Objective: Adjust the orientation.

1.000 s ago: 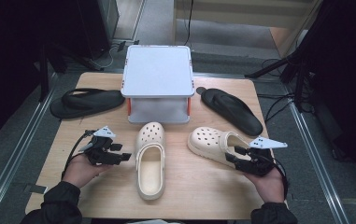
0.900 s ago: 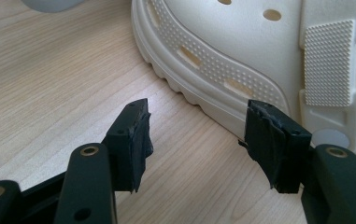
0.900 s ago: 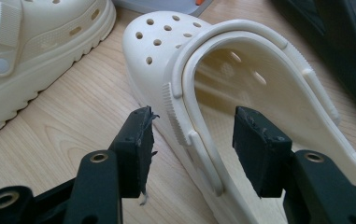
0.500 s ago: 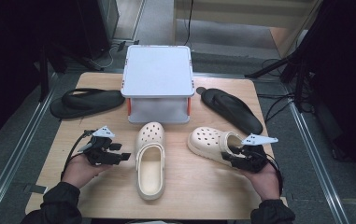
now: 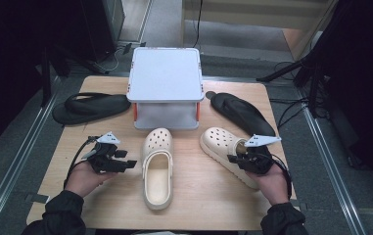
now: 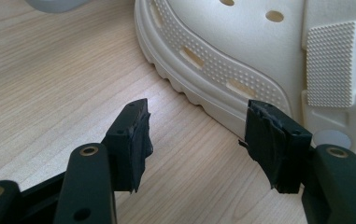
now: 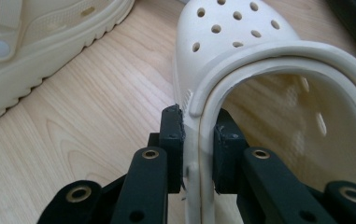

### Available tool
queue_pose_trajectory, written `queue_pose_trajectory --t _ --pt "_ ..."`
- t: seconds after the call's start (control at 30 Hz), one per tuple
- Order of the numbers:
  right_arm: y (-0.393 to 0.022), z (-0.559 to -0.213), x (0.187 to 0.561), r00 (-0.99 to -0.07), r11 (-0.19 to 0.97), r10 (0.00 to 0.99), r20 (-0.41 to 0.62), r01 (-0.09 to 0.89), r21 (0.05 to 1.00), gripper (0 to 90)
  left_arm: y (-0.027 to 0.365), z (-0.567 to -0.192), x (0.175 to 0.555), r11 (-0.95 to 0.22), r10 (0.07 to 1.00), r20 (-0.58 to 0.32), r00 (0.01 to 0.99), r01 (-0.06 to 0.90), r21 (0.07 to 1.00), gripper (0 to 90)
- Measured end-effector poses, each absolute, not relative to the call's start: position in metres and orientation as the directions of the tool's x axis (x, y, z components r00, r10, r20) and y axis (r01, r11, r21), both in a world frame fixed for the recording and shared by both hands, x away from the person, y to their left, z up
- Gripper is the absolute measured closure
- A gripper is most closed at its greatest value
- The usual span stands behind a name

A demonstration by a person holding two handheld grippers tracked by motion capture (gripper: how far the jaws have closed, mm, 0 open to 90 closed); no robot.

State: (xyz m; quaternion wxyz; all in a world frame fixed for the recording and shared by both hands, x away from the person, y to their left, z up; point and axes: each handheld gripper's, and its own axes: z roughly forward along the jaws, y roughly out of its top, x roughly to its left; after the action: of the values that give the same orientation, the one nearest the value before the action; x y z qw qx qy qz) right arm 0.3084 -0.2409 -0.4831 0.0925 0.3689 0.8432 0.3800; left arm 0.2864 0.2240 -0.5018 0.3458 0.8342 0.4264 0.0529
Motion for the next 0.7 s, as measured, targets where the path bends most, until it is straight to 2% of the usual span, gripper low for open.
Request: queue_pose_trajectory --t 0.47,0.7 --pt "-0.229 -0.473 0.309 -0.697 0.413 0.706 0.123 0.547 0.728 78.4 0.224 -0.503 0.286 -0.400 0.747 -0.210 0.631 0.678 0.617 40.5" --pt "-0.200 -0.470 0.308 -0.695 0.416 0.712 0.104 0.535 0.735 78.4 0.224 -0.503 0.286 -0.405 0.746 -0.206 0.633 0.677 0.615 40.4"
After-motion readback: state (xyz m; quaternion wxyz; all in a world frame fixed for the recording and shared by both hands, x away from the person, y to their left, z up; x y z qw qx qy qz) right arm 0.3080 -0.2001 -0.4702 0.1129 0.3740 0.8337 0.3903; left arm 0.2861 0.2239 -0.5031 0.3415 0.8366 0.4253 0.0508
